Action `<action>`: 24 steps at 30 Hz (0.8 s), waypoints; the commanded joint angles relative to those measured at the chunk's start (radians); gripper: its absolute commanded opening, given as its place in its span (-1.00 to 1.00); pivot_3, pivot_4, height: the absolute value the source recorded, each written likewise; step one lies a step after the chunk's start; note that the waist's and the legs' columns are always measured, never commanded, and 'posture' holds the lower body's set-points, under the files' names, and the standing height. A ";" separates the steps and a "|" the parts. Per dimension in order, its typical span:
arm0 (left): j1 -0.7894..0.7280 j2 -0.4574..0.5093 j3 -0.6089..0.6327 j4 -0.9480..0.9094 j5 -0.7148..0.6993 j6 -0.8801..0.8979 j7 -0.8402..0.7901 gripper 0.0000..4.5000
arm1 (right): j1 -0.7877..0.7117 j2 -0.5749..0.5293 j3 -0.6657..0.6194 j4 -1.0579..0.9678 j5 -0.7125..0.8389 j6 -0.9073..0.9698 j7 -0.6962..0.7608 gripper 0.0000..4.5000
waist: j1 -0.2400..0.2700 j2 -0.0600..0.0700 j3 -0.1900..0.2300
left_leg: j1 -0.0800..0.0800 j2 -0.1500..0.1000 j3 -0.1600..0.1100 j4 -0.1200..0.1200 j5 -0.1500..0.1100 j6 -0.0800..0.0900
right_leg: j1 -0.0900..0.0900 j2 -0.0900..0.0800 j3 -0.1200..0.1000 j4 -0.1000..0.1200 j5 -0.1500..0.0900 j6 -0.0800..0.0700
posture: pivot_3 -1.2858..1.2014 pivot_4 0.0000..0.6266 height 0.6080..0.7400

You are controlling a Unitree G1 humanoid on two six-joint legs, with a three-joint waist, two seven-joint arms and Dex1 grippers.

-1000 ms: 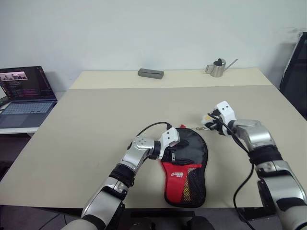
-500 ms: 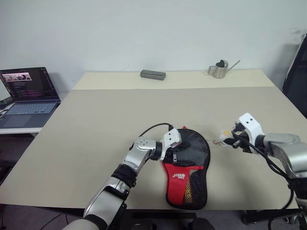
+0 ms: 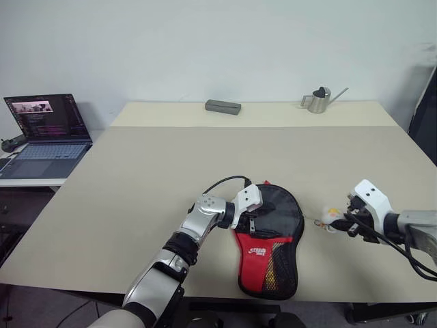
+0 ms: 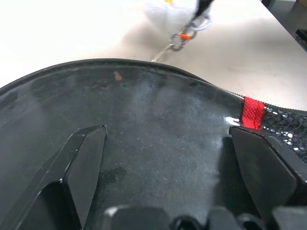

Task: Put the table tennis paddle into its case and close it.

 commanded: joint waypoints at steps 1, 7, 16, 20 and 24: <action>0.080 0.016 -0.086 0.149 0.094 0.038 -0.007 1.00 | 0.051 -0.048 -0.052 -0.056 0.025 -0.007 0.022 -0.81 | 0.002 0.000 0.000 | 0.000 0.000 0.000 0.000 0.000 0.000 | 0.000 0.000 0.000 0.000 0.000 0.000 | 0.03 -0.52 1.00; 0.072 0.012 -0.092 0.158 0.100 0.032 -0.006 1.00 | 0.145 -0.105 -0.085 -0.117 0.084 -0.026 0.080 -0.82 | 0.012 0.000 0.000 | 0.000 -0.001 0.000 0.000 0.000 0.000 | 0.001 -0.001 -0.001 -0.001 -0.001 0.001 | 0.03 -0.52 1.00; 0.066 0.007 -0.104 0.169 0.103 0.023 -0.008 1.00 | 0.322 -0.174 -0.132 -0.269 0.162 -0.096 0.169 -0.82 | 0.025 -0.001 0.000 | -0.001 -0.001 -0.003 0.000 -0.002 0.000 | 0.003 -0.002 -0.006 -0.005 -0.002 0.004 | 0.03 -0.52 1.00; 0.065 0.007 -0.109 0.170 0.103 0.020 -0.007 1.00 | 0.390 -0.182 -0.125 -0.308 0.148 -0.138 0.164 -0.82 | 0.027 -0.001 0.000 | -0.001 -0.001 -0.005 -0.001 -0.003 0.000 | 0.004 -0.002 -0.012 -0.011 -0.002 0.004 | 0.03 -0.52 1.00; 0.068 0.011 -0.115 0.165 0.100 0.020 -0.009 1.00 | 0.433 -0.174 -0.104 -0.324 0.130 -0.172 0.140 -0.83 | 0.031 -0.002 -0.001 | -0.001 -0.001 -0.006 -0.002 -0.005 0.001 | 0.008 -0.002 -0.015 -0.016 -0.003 0.004 | 0.03 -0.52 1.00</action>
